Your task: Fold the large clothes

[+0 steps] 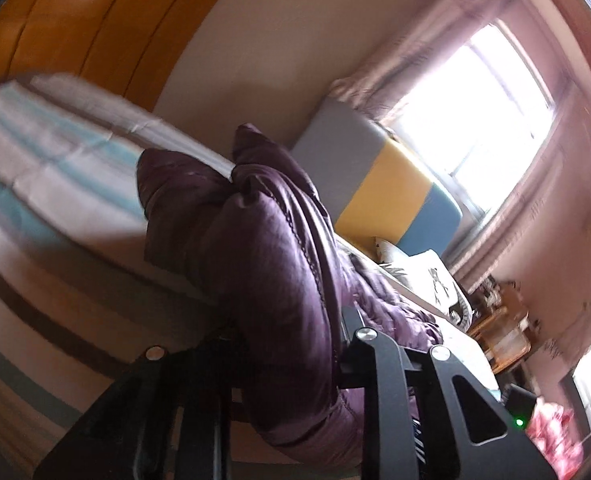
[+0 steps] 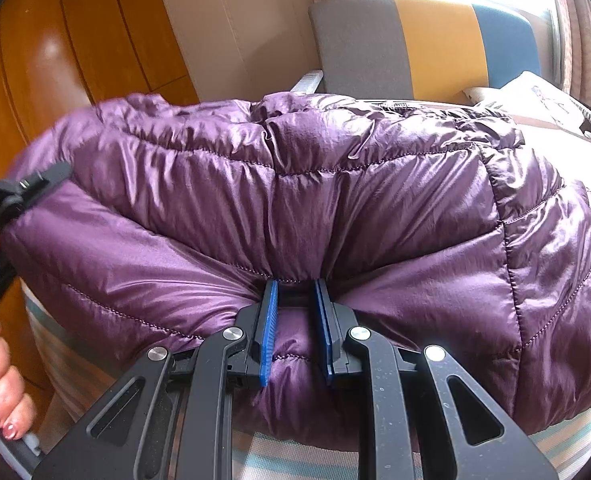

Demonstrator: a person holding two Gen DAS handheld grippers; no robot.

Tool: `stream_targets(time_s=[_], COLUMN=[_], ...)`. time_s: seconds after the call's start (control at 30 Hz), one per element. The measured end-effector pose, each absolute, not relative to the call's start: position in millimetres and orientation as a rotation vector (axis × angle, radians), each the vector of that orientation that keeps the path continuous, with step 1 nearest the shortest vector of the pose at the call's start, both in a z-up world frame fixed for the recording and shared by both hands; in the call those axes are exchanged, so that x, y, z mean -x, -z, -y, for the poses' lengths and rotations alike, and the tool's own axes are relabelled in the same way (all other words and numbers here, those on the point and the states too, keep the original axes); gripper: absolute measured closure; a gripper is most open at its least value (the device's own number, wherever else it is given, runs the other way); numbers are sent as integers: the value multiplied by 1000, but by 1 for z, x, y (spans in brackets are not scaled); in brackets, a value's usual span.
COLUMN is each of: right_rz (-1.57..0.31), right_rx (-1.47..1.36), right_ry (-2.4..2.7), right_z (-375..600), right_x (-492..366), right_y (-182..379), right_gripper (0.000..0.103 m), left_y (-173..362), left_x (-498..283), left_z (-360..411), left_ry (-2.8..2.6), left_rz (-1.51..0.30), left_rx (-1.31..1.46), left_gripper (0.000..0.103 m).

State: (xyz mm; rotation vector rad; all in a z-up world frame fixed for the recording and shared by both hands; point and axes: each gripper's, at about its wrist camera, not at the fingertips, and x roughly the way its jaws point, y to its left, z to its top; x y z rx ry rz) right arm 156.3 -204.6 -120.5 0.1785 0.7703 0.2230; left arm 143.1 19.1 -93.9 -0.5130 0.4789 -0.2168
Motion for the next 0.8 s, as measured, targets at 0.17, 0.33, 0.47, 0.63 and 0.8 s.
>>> stream_targets(time_s=[0.17,0.33,0.47,0.63,0.8], right_rz=[-777,-747,-682,-663,-667], right_rx=[-214,-240,-204,-259,-325], right_ry=[-234,-233,-149,-11,118], right_z=[212,231,254,305,355], right_x=[-159,-152,-141,-135,-130], right_y=[119,104,88,83,91], right_gripper=[84,84,84,84,84], left_y=[68,54,46,30,18], left_x=[-137,-139,-142,-133,-124], left_z=[1,12,21,46,75], left_ry=[272,252,231,232,247], left_rz=[-417,-394,-394,-354,-310], left_rx=[359,268,229,129,11], left_gripper=[82,82,82,82,82])
